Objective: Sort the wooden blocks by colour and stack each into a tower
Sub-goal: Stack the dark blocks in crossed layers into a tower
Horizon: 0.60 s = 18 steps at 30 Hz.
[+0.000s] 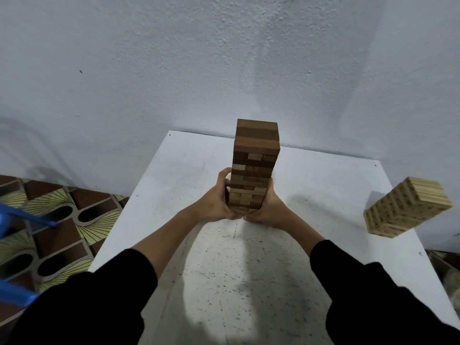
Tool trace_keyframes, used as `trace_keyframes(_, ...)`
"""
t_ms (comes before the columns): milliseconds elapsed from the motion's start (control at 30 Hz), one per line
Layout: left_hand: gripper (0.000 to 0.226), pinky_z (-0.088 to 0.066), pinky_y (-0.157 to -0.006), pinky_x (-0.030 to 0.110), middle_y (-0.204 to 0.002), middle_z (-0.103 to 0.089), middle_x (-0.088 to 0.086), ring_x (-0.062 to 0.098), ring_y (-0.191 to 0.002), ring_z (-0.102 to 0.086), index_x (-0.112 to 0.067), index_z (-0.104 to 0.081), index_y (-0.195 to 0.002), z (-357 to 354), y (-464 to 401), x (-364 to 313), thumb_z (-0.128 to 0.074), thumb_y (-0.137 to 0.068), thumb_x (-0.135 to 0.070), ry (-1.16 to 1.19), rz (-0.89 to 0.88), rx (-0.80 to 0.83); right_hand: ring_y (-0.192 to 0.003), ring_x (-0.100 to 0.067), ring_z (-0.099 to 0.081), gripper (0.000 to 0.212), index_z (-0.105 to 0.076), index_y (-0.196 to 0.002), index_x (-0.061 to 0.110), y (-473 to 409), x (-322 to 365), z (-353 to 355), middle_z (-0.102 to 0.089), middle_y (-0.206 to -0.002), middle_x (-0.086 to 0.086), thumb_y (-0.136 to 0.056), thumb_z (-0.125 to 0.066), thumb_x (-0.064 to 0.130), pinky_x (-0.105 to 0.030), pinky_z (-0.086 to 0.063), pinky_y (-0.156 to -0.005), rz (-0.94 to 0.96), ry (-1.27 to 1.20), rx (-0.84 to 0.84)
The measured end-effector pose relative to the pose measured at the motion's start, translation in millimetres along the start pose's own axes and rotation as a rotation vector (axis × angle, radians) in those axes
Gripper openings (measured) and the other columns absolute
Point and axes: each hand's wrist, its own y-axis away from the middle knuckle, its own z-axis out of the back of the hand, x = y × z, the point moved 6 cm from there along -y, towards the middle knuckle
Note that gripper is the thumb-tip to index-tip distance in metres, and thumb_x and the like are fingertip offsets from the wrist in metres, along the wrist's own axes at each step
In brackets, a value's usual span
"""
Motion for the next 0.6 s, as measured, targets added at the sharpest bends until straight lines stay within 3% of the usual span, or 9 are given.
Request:
trace_keyframes(167, 0.109, -0.057, -0.081, 0.028, -0.125, -0.045, 0.010, 0.009, -0.103, -0.059, -0.021, -0.012, -0.142, 0, 1, -1, -0.083, -0.063, 0.004, -0.035, 0.006, 0.004, -0.116, -0.021, -0.054, 0.121, -0.005, -0.145, 0.010, 0, -8, 1, -0.049, -0.129, -0.011, -0.054, -0.085, 0.012, -0.035, -0.049, -0.097, -0.082, -0.013, 0.018)
trace_keyframes(267, 0.115, -0.057, -0.080, 0.025, -0.129, -0.040, 0.004, 0.017, -0.107, -0.056, -0.025, -0.007, -0.142, 2, 4, 4, -0.086, -0.062, -0.003, -0.086, 0.071, -0.006, -0.121, -0.023, -0.048, 0.130, 0.005, -0.147, 0.021, 4, -19, 3, -0.040, -0.136, -0.010, -0.056, -0.087, 0.008, -0.038, -0.044, -0.103, -0.188, -0.028, 0.014)
trace_keyframes(300, 0.116, -0.056, -0.080, 0.023, -0.131, -0.039, 0.003, 0.020, -0.108, -0.055, -0.028, -0.006, -0.142, 2, 7, 7, -0.087, -0.062, -0.006, -0.100, 0.096, -0.021, -0.119, -0.022, -0.047, 0.136, 0.009, -0.147, 0.025, 5, -22, 4, -0.036, -0.136, -0.008, -0.053, -0.089, 0.014, -0.038, -0.046, -0.100, -0.190, 0.010, 0.000)
trace_keyframes(433, 0.114, -0.050, -0.077, 0.011, -0.129, -0.032, 0.000, 0.016, -0.115, -0.045, -0.023, -0.009, -0.141, 3, 29, 9, -0.088, -0.061, -0.008, -0.110, 0.134, -0.173, -0.104, -0.015, -0.048, 0.136, 0.008, -0.147, 0.032, 18, -29, 9, -0.024, -0.141, 0.002, -0.055, -0.091, 0.018, -0.017, -0.049, -0.076, -0.268, 0.100, -0.080)
trace_keyframes(533, 0.098, -0.048, -0.092, 0.021, -0.126, -0.033, 0.000, 0.013, -0.117, -0.040, -0.023, -0.018, -0.133, 0, 55, 8, -0.086, -0.064, -0.007, -0.060, 0.153, -0.339, -0.095, -0.016, -0.049, 0.130, 0.002, -0.148, 0.030, 36, -31, 19, -0.025, -0.136, 0.004, -0.057, -0.090, 0.012, -0.021, -0.048, -0.075, -0.311, 0.077, -0.167)
trace_keyframes(600, 0.088, -0.043, -0.094, 0.021, -0.127, -0.035, 0.002, 0.010, -0.114, -0.041, -0.025, -0.022, -0.124, -6, 71, 9, -0.084, -0.065, -0.005, -0.043, 0.127, -0.421, -0.090, -0.016, -0.048, 0.121, -0.004, -0.148, 0.025, 53, -33, 25, -0.028, -0.129, 0.003, -0.062, -0.086, 0.007, -0.019, -0.048, -0.071, -0.287, 0.078, -0.211)
